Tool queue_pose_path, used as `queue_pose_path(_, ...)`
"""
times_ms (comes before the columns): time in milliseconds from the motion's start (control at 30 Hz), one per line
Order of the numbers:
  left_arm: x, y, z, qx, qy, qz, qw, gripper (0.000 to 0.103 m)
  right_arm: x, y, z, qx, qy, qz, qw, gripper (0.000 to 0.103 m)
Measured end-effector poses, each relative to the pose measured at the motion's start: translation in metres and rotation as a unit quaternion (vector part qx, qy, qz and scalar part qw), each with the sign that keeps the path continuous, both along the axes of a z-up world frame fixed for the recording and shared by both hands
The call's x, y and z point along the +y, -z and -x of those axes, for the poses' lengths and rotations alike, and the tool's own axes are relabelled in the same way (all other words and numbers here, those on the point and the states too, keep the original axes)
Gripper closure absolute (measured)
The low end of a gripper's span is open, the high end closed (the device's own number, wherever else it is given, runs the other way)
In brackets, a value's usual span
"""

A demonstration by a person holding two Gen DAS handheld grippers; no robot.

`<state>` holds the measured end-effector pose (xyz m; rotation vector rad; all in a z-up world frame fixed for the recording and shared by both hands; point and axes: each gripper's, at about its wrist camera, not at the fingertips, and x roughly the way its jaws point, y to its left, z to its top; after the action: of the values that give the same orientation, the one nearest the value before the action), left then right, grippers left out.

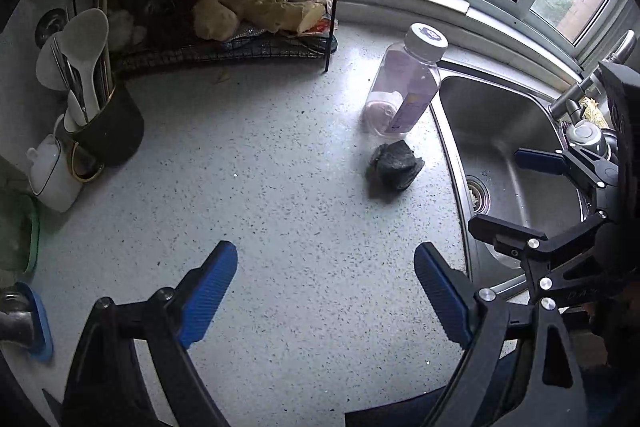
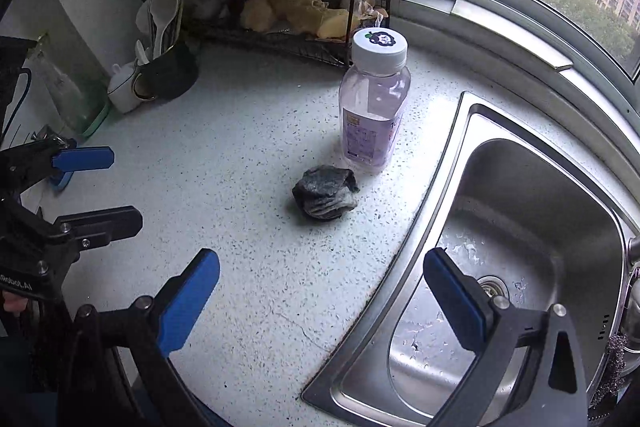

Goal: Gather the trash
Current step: 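Reach the right gripper to the dark scouring pad and grasp it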

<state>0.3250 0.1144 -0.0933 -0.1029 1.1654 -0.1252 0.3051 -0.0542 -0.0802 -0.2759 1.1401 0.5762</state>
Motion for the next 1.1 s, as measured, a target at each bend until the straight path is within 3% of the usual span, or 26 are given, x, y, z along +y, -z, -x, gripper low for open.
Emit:
queue_pose_path(200,0.015,0.027,-0.031,0.025,0.007,0.009,0.9996,0.014,0.020,0.027,-0.025,0.020,0.011,0.021,1.000,0.016)
queue_pose_path(333,0.017,0.042,-0.046,0.035,0.015,0.015,0.9992,0.014,0.031,0.050,-0.043,0.055,0.021,0.021,0.998,0.019)
queue_pose_path(700,0.022,0.067,-0.060,0.058,0.022,0.020,0.9979,0.014,0.049,0.081,-0.066,0.065,0.035,0.047,0.996,0.029)
queue_pose_path(833,0.026,0.069,-0.059,0.061,0.020,0.022,0.9977,0.014,0.051,0.083,-0.067,0.057,0.033,0.041,0.997,0.043)
queue_pose_path(933,0.027,0.068,-0.057,0.062,0.020,0.028,0.9975,0.014,0.059,0.082,-0.063,0.046,0.025,0.035,0.998,0.061)
queue_pose_path(1100,0.020,0.065,-0.051,0.060,0.025,0.024,0.9976,0.014,0.052,0.078,-0.050,0.042,0.023,0.019,0.999,0.073)
